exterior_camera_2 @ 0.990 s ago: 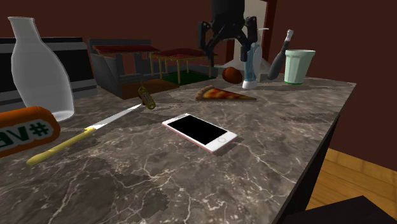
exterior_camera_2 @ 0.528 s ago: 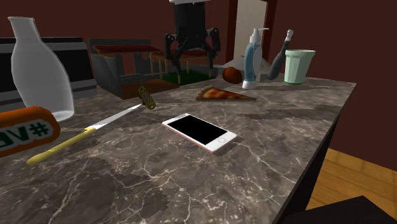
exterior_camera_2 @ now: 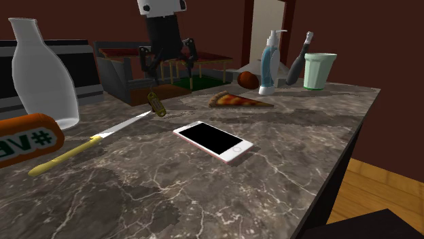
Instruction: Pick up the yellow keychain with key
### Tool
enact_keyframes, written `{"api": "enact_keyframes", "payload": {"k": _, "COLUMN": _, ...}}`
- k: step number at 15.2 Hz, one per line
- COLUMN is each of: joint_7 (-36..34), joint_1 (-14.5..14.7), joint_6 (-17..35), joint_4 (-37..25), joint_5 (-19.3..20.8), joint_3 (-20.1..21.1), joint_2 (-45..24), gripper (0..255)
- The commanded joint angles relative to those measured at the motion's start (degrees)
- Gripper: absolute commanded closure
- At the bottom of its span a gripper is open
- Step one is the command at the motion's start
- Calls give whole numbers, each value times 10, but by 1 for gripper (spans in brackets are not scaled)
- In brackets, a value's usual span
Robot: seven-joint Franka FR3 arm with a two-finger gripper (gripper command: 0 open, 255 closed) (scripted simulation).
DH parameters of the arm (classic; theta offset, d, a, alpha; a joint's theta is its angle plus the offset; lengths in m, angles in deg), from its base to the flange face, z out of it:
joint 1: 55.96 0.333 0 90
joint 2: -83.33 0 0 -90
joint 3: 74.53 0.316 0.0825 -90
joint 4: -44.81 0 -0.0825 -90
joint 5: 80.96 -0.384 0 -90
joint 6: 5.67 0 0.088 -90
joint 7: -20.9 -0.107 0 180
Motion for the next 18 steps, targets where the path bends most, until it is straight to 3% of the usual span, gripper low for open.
{"api": "enact_keyframes", "payload": {"k": 1, "joint_7": -15, "joint_1": 20, "joint_6": -12, "joint_4": -52, "joint_5": 27, "joint_3": 5, "joint_2": -47, "gripper": 0}}
{"api": "enact_keyframes", "payload": {"k": 5, "joint_7": -32, "joint_1": 65, "joint_6": -39, "joint_4": -157, "joint_5": 73, "joint_3": 5, "joint_2": -135, "gripper": 0}}
{"api": "enact_keyframes", "payload": {"k": 14, "joint_7": -45, "joint_1": 60, "joint_6": 15, "joint_4": -105, "joint_5": 79, "joint_3": 1, "joint_2": -140, "gripper": 0}}
{"api": "enact_keyframes", "payload": {"k": 15, "joint_7": -45, "joint_1": 60, "joint_6": 14, "joint_4": -106, "joint_5": 79, "joint_3": 1, "joint_2": -140, "gripper": 255}}
{"api": "enact_keyframes", "payload": {"k": 18, "joint_7": -45, "joint_1": 60, "joint_6": 14, "joint_4": -106, "joint_5": 79, "joint_3": 1, "joint_2": -140, "gripper": 255}}
